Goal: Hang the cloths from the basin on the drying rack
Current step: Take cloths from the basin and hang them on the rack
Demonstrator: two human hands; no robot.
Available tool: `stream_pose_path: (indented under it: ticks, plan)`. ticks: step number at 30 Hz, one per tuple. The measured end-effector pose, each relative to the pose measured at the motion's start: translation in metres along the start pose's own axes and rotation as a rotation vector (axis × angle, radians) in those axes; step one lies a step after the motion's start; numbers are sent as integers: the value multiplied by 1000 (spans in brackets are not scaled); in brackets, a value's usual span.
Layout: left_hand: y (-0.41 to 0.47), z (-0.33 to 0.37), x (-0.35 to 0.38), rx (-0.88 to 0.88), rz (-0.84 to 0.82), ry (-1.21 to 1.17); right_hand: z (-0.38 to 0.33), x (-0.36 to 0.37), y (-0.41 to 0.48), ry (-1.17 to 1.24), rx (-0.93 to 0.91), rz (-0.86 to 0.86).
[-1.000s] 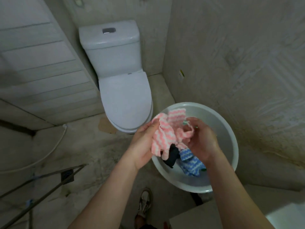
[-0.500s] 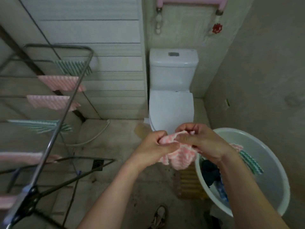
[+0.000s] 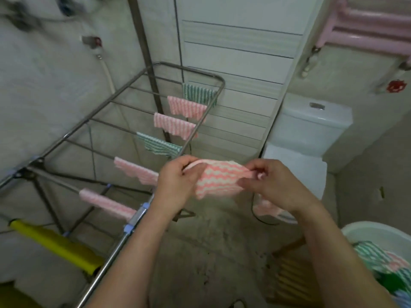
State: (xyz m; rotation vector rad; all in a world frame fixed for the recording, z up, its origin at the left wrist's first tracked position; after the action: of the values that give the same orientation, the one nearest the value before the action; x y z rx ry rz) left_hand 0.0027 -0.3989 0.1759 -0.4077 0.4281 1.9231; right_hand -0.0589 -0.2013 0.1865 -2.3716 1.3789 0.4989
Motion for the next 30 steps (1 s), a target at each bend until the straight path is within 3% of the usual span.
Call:
stream_pose_path:
  ticks: [3,5,9,13,21,26,30]
  plan:
    - [2,-16,-37,-68,45,-4,-10,31,10,486,135,-176]
    - [4,-25,-57,-106,27,-4,-18,47,20,558,176,-205]
    - [9,-39,-86,-137,-29,31,-49,65,40,248,-12,-131]
    - [17,-55,-130,-190,158,-26,-86,71,76,-61,-235,-22]
    - [36,-61,-185,-145,570,-123,-148,97,170,51,-381,-235]
    - [22,-68,-223,-192,872,-158,-191,146,202,131,-461,-409]
    - [-1,-77,-248,-212,1003,-240,-213,200,211,201,-489,-541]
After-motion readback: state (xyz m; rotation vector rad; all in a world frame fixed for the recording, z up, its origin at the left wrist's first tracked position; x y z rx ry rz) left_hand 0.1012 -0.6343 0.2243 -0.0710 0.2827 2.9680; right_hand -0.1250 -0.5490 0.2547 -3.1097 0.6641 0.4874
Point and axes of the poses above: each hand's wrist, its own y-axis towards the middle knuckle, its own x-axis out of the palm, z = x × y, the point moved 6 cm from there along y, towards the middle knuckle, and after that the axes turned 5 degrees about y, right-handed, at the moved point
